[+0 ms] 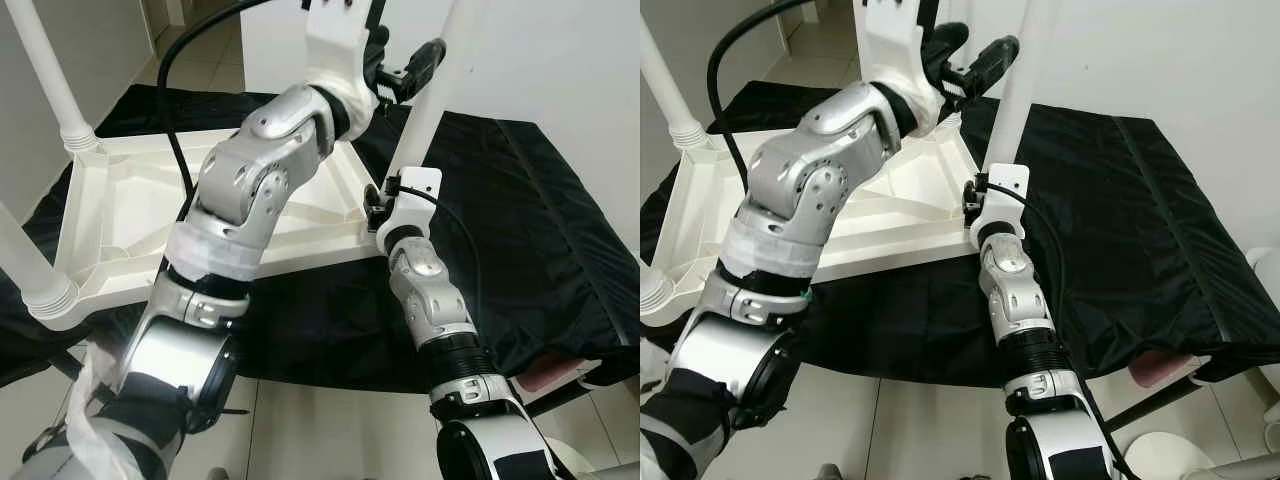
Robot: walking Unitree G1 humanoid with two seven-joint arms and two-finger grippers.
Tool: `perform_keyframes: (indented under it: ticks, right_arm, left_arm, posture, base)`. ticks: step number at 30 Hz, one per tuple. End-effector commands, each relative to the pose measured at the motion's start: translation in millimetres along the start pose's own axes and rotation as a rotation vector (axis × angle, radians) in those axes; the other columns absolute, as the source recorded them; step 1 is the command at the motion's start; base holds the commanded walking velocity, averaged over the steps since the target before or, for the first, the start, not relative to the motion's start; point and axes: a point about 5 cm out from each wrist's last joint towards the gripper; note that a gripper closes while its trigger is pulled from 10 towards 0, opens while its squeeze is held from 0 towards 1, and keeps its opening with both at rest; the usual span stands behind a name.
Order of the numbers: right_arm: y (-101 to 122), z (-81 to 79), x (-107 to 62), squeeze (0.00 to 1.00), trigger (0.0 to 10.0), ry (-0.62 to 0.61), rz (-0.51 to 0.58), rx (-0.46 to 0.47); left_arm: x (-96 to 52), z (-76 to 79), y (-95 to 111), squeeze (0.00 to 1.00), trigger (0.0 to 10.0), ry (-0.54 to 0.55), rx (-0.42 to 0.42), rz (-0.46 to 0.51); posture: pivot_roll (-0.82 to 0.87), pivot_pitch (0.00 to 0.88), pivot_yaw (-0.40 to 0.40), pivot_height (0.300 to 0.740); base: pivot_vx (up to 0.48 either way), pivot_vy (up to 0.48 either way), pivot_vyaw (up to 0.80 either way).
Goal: Building children table
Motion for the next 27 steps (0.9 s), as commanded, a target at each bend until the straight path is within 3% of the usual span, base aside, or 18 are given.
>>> perform_keyframes:
  ticks: [1, 4, 6, 7, 9, 13, 18, 19, 27]
  right_arm:
    - [1.8, 8.2, 0.3, 0.00, 10.0, -0.038, 0.007, -0.002]
    - [2.5, 18.7, -0.6, 0.00, 10.0, -0.082, 0.015, -0.009]
    - [2.8, 20.2, -0.6, 0.00, 10.0, -0.088, 0.016, -0.015]
    - [3.4, 23.3, -0.7, 0.00, 10.0, -0.097, 0.020, -0.021]
    - [3.5, 24.2, -0.9, 0.00, 10.0, -0.102, 0.022, -0.028]
    - [4.8, 22.4, -1.1, 0.00, 10.0, -0.097, 0.031, -0.048]
    - [5.3, 19.7, -1.5, 0.00, 10.0, -0.087, 0.033, -0.059]
    - [5.3, 16.4, -2.2, 0.00, 10.0, -0.078, 0.034, -0.065]
    - [5.5, 13.8, -3.4, 0.00, 10.0, -0.067, 0.038, -0.076]
  left_arm:
    - [-3.8, 0.3, -13.9, 0.00, 10.0, -0.078, 0.018, -0.065]
    - [-10.4, -14.0, -44.5, 0.00, 10.0, 0.005, 0.024, -0.159]
    - [-11.7, -16.1, -49.8, 0.00, 10.0, 0.015, 0.022, -0.175]
    - [-15.1, -21.5, -64.8, 0.00, 10.0, 0.044, 0.024, -0.220]
    - [-16.9, -23.3, -71.5, 0.00, 10.0, 0.053, 0.042, -0.237]
    - [-25.4, -29.5, -109.9, 0.00, 10.0, 0.080, 0.094, -0.393]
    - [-29.0, -30.0, -126.5, 0.00, 10.0, 0.082, 0.092, -0.445]
    - [-32.4, -27.0, -143.7, 0.00, 10.0, 0.061, 0.089, -0.492]
    - [-37.2, -23.3, -167.9, 0.00, 10.0, 0.059, 0.094, -0.562]
  posture:
    - [0.01, 0.044, -0.019, 0.740]
    - [0.01, 0.042, -0.019, 0.740]
    - [0.00, 0.041, -0.019, 0.740]
    - [0.00, 0.040, -0.020, 0.740]
    - [0.00, 0.039, -0.019, 0.740]
    - [0.00, 0.037, -0.023, 0.740]
    - [0.00, 0.033, -0.026, 0.740]
    - [0.01, 0.029, -0.028, 0.740]
    - [0.00, 0.027, -0.029, 0.740]
  base:
    - [0.000, 0.000, 0.00]
    - [0.000, 0.000, 0.00]
    - [0.000, 0.000, 0.00]
    - [0.000, 0.000, 0.00]
    - [0.000, 0.000, 0.00]
    - [0.000, 0.000, 0.00]
    - [0.000, 0.000, 0.00]
    - [0.000, 0.000, 0.00]
    - [0.000, 0.000, 0.00]
Point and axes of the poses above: a point about 5 cm out from each wrist's last joint towards the gripper, its own x axis pointing out of the wrist towards the gripper, its own y axis along the axis of the wrist's last joint, z = x × y, and after that the axes turned 9 degrees about -x, right-handed
